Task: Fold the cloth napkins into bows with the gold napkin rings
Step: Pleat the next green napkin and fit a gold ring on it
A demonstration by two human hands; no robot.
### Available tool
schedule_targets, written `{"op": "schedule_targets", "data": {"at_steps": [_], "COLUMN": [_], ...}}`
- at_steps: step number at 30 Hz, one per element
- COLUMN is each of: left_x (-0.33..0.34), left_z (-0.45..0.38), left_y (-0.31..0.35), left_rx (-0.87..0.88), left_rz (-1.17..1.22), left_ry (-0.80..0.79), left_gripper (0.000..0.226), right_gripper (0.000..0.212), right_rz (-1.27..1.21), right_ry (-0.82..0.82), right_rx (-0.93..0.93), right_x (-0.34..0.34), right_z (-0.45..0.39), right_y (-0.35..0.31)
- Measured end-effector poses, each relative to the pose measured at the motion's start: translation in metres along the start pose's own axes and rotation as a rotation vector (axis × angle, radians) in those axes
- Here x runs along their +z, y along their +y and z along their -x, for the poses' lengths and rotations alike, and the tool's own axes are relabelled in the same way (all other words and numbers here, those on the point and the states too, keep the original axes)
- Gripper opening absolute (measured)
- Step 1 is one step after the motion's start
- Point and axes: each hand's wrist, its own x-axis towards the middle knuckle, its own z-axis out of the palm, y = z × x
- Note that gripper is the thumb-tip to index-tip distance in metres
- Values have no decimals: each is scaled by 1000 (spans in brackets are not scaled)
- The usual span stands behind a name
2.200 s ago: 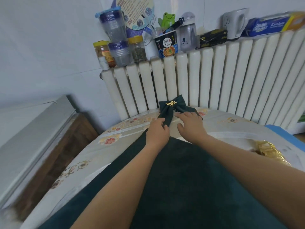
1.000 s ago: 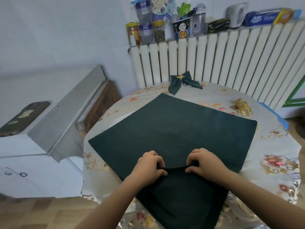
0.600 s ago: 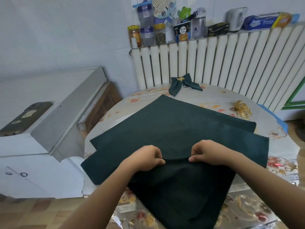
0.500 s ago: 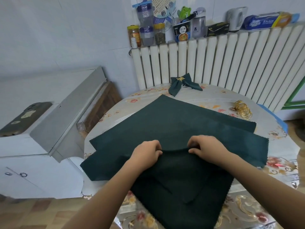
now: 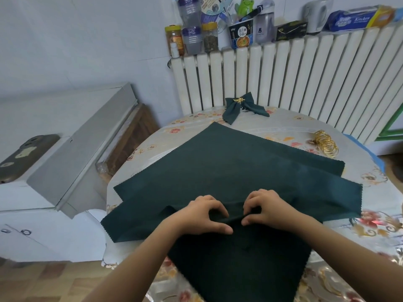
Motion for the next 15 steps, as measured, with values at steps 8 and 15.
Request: {"op": "schedule_targets", "data": {"at_steps": [8,15], "left_x": [-44,-71], "left_z": [-30,-70], "left_y": [-2,-15], "left_rx": [-98,-184], "left_rz": [174,253], "left_ry": [-30,197], "left_gripper": [19,20], "right_gripper": [28,54], "right_rz": [-144,-269], "right_ry": [-285,-66], "right_rx": [95,230], "right_x": [-44,-63], "right_z": [-41,-74], "right_y": [4,16]}}
